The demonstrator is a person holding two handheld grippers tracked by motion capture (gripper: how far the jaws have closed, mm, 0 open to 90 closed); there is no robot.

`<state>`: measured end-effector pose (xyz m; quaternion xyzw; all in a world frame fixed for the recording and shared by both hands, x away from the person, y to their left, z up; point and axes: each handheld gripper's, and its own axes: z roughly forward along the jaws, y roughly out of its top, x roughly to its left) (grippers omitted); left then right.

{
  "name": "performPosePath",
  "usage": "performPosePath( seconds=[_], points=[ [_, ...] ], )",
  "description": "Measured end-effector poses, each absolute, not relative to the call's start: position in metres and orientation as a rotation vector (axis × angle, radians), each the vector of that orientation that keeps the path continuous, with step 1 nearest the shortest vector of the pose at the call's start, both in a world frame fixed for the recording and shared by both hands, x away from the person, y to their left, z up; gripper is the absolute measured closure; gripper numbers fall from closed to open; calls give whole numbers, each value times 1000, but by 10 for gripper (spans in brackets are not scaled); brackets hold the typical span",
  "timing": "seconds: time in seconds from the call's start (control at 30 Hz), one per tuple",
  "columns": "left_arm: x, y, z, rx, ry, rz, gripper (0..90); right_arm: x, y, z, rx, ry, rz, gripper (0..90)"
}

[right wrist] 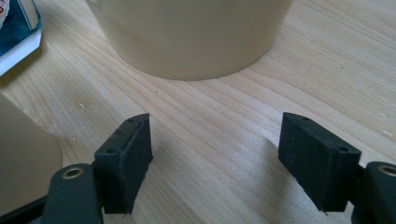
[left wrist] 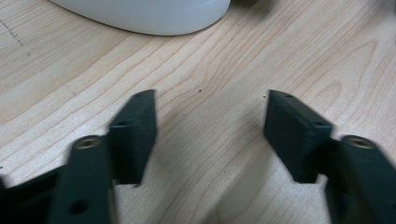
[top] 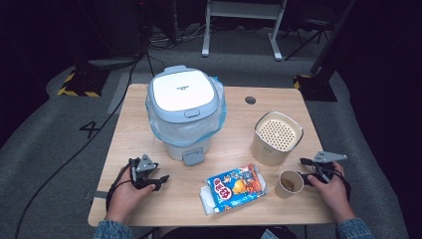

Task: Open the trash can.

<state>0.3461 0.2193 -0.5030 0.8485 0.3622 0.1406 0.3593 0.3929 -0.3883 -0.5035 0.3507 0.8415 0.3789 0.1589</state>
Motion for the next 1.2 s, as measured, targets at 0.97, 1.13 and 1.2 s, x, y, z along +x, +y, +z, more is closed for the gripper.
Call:
performPosePath(
  seconds=[0.97,1.13,1.2],
  points=[
    [336,227,-373,2046,672,235,900,393,-388,-504,1002,2405,1083,261],
    [342,221,-349,2033,612,234,900,393,-388,-504,1002,2405,1084,261],
    [345,219,-341,2020,601,230,900,393,-388,-504,1003,2405,1084,261]
  ],
)
